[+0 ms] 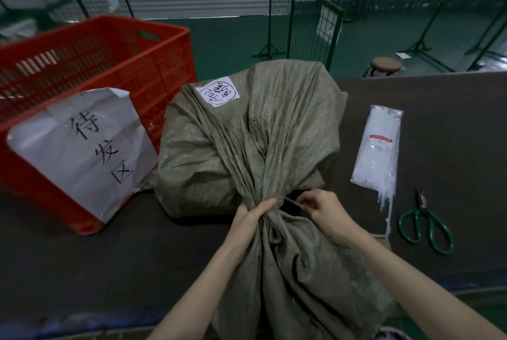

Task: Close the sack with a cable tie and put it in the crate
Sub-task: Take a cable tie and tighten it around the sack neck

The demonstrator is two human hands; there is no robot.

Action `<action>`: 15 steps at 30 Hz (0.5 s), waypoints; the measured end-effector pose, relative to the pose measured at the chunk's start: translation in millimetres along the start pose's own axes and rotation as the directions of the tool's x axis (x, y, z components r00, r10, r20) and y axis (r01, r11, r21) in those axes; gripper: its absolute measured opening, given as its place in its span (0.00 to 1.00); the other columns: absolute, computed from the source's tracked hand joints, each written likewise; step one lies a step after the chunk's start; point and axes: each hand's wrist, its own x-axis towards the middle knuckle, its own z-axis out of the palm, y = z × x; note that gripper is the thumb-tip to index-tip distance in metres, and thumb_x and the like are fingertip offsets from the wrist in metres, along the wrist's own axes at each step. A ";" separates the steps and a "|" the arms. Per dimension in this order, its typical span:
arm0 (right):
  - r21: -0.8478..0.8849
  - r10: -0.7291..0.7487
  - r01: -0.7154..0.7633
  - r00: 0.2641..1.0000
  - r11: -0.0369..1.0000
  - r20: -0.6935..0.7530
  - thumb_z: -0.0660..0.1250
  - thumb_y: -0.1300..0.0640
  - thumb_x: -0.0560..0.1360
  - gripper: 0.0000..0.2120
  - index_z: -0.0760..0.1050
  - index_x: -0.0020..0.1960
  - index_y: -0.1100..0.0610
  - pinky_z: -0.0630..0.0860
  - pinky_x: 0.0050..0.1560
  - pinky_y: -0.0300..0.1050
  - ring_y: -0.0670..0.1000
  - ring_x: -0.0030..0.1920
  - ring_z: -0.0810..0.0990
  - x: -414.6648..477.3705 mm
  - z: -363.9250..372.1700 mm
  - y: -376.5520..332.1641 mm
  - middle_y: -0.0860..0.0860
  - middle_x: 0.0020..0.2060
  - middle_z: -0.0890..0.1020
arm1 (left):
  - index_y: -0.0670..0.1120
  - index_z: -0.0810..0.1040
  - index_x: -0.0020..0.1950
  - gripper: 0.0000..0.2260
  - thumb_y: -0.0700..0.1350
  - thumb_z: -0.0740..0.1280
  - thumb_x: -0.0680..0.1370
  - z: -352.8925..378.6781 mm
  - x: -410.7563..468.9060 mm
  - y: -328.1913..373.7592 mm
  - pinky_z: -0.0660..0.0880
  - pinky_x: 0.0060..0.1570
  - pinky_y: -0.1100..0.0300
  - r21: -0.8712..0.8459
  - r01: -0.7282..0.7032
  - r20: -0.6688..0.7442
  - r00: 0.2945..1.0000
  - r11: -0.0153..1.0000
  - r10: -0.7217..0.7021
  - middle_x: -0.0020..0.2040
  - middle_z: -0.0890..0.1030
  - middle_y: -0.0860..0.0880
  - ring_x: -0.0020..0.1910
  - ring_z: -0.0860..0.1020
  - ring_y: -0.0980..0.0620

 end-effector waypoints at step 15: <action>-0.086 0.071 -0.053 0.971 0.995 0.228 0.61 0.71 0.68 0.14 0.81 0.49 0.64 0.68 0.43 0.38 0.56 0.51 0.81 3.3 15.0 -13.4 0.60 0.47 0.84 | 0.38 0.76 0.63 0.31 0.51 0.74 0.65 -0.6 7.1 -7.9 0.75 0.61 0.49 -0.398 0.078 -0.095 0.987 0.914 -0.126 0.60 0.80 0.37 0.60 0.78 0.41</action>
